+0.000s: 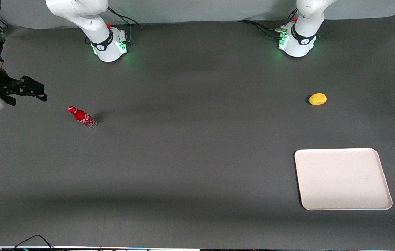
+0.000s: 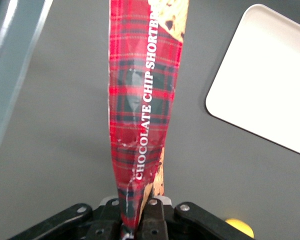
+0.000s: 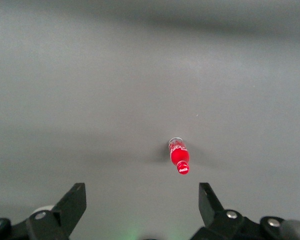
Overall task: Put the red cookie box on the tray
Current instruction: 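Carry the held cookie box over to the white tray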
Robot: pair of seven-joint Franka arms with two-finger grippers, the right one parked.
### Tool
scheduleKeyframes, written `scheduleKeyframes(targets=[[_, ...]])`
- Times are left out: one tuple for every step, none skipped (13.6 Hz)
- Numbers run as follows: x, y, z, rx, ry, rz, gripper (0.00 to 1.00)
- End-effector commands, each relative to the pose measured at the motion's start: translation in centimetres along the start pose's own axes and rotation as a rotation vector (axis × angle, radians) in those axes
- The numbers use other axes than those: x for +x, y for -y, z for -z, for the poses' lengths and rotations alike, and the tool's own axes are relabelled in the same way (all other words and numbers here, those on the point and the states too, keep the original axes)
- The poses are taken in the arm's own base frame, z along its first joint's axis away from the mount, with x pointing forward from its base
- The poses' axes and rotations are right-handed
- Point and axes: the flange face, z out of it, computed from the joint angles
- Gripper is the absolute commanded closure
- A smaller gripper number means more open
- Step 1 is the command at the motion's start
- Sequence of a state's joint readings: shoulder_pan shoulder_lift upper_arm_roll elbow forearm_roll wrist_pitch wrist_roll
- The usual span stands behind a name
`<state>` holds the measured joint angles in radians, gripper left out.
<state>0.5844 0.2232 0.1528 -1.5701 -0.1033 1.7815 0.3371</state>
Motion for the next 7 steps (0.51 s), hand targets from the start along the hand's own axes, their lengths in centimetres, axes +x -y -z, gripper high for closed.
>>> scheduleKeyframes(targets=[[0.0, -2.5, 7.1, 0.058, 0.005, -0.012, 1.0], [0.0, -3.1, 7.7, 0.058, 0.007, -0.022, 1.0], [0.3, -4.3, 7.8, 0.058, 0.005, -0.041, 1.0], [0.7, -5.6, 7.8, 0.06, -0.002, -0.064, 1.0], [1.3, -7.8, 7.5, 0.06, -0.004, -0.1, 1.0], [1.7, -9.8, 7.3, 0.063, -0.007, -0.135, 1.0], [2.2, -11.9, 6.7, 0.063, -0.003, -0.17, 1.0]])
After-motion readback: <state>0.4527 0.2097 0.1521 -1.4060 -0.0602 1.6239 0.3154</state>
